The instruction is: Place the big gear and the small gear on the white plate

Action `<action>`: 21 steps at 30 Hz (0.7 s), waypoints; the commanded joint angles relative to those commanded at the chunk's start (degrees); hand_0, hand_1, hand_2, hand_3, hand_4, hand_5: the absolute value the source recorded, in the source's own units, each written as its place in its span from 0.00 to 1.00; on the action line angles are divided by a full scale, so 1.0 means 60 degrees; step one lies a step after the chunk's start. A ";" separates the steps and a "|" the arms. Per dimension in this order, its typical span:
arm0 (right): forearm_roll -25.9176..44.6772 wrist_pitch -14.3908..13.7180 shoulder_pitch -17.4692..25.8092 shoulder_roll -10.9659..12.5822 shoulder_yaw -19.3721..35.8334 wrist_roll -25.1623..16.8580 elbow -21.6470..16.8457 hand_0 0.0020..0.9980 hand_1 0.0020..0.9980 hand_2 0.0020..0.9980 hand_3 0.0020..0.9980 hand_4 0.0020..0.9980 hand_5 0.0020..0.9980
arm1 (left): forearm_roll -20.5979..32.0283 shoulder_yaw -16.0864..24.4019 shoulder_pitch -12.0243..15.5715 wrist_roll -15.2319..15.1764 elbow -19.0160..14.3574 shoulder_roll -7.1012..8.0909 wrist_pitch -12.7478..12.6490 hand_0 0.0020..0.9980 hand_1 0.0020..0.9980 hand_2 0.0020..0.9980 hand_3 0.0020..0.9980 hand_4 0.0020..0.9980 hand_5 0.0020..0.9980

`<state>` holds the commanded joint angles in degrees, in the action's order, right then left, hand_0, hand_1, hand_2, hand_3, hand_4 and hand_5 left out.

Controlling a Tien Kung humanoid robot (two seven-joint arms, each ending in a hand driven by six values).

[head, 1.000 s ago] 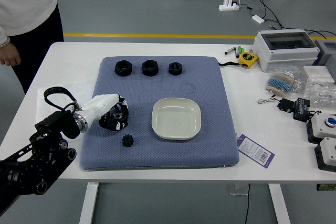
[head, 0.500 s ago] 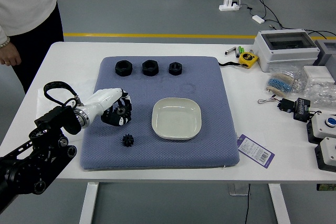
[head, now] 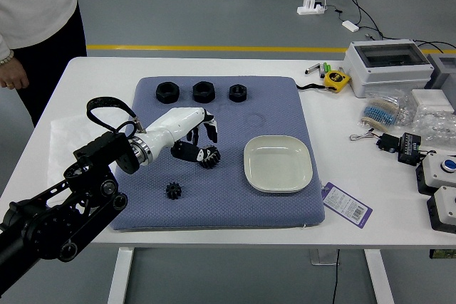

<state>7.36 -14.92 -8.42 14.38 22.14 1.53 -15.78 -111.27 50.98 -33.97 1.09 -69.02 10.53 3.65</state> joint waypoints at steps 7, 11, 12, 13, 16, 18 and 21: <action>0.0010 -0.0001 -0.0035 0.0015 0.0002 -0.0019 0.0003 0.65 0.65 0.73 0.58 0.85 0.69 | -0.0121 0.0072 -0.0147 -0.0008 0.0221 -0.0084 -0.0009 0.26 0.28 0.33 0.40 0.05 0.00; -0.0052 0.0002 -0.0047 0.0021 0.0024 -0.0007 0.0005 0.65 0.65 0.73 0.58 0.85 0.69 | -0.0156 0.0058 -0.0169 -0.0027 0.0224 -0.0071 0.0191 0.26 0.28 0.33 0.40 0.05 0.00; -0.0074 0.0002 -0.0047 0.0020 0.0038 0.0001 0.0005 0.65 0.65 0.73 0.58 0.85 0.69 | -0.0180 0.0033 -0.0172 -0.0063 0.0212 -0.0069 0.0272 0.26 0.28 0.33 0.40 0.05 0.00; -0.0087 0.0002 -0.0045 0.0020 0.0045 0.0004 0.0005 0.65 0.65 0.73 0.58 0.85 0.69 | -0.0185 0.0010 -0.0175 -0.0088 0.0206 -0.0068 0.0306 0.45 0.51 0.55 0.69 0.53 0.00; -0.0119 -0.0003 -0.0048 0.0018 0.0064 0.0018 0.0005 0.65 0.65 0.73 0.58 0.85 0.69 | -0.0255 -0.0082 -0.0206 -0.0108 0.0207 -0.0072 0.0415 0.45 0.51 0.55 0.69 0.53 0.00; -0.0119 -0.0010 -0.0048 0.0014 0.0066 0.0021 0.0004 0.65 0.65 0.73 0.58 0.85 0.69 | -0.0307 -0.0117 -0.0228 -0.0086 0.0244 -0.0081 0.0506 0.45 0.51 0.55 0.69 0.53 0.00; -0.0090 -0.0016 -0.0049 0.0011 0.0053 0.0012 0.0004 0.65 0.65 0.73 0.58 0.85 0.69 | -0.0397 -0.0109 -0.0230 -0.0049 0.0280 -0.0079 0.0592 0.53 0.62 0.68 0.78 0.85 0.00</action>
<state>6.82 -15.02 -8.72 14.45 22.45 1.60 -15.76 -113.65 50.33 -35.35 0.80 -67.34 10.05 7.20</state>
